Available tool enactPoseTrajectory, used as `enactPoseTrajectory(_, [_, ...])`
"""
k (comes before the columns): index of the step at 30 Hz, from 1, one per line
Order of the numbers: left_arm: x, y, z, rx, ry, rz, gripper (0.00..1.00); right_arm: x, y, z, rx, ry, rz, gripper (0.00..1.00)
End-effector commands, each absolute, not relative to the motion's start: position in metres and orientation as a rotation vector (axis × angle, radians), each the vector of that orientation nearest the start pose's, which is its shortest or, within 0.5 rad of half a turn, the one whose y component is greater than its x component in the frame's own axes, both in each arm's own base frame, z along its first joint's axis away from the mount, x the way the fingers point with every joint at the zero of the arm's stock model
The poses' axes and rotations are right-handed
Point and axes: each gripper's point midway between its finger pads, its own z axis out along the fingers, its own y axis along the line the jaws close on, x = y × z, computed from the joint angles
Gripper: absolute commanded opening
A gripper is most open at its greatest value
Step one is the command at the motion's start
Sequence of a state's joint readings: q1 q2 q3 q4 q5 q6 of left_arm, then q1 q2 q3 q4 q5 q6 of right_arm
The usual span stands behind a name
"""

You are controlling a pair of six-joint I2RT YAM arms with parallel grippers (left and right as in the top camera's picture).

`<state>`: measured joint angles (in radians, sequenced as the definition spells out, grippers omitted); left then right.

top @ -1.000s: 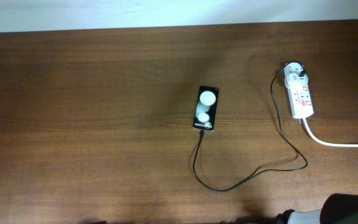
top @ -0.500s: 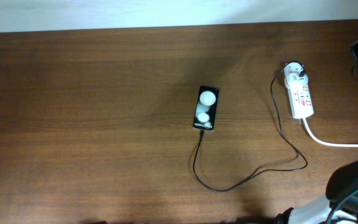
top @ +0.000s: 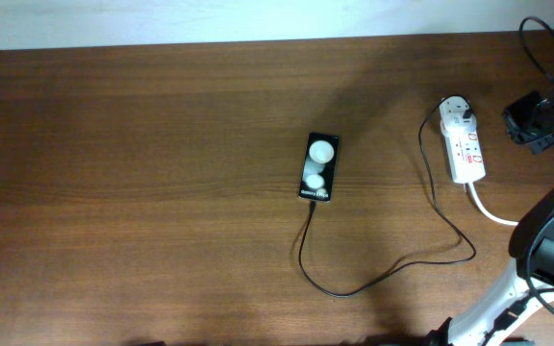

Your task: Plug charger to phone and switch on socket

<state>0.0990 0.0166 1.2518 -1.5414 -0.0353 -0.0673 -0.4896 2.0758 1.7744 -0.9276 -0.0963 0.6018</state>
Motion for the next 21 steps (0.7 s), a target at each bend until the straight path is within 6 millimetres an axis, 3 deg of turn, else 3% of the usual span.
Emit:
enactPoseTrajectory(1, [0.012, 0.01, 0.295, -0.185, 1.858, 0.076, 0.99, 0.431, -0.207, 0.074, 1.45, 2.462, 0.182, 0.08])
enactPoseTrajectory(4, [0.012, 0.01, 0.295, -0.185, 1.858, 0.076, 0.99, 0.438, -0.195, 0.057, 1.422, 2.509, 0.234, 0.08])
enactPoseTrajectory(11, [0.012, 0.01, 0.295, -0.185, 1.858, 0.076, 0.99, 0.464, -0.163, 0.044, 1.228, 2.582, 0.234, 0.08])
enactPoseTrajectory(21, [0.012, 0.01, 0.295, -0.185, 1.858, 0.076, 0.99, 0.462, -0.167, 0.035, 1.232, 2.597, 0.161, 0.08])
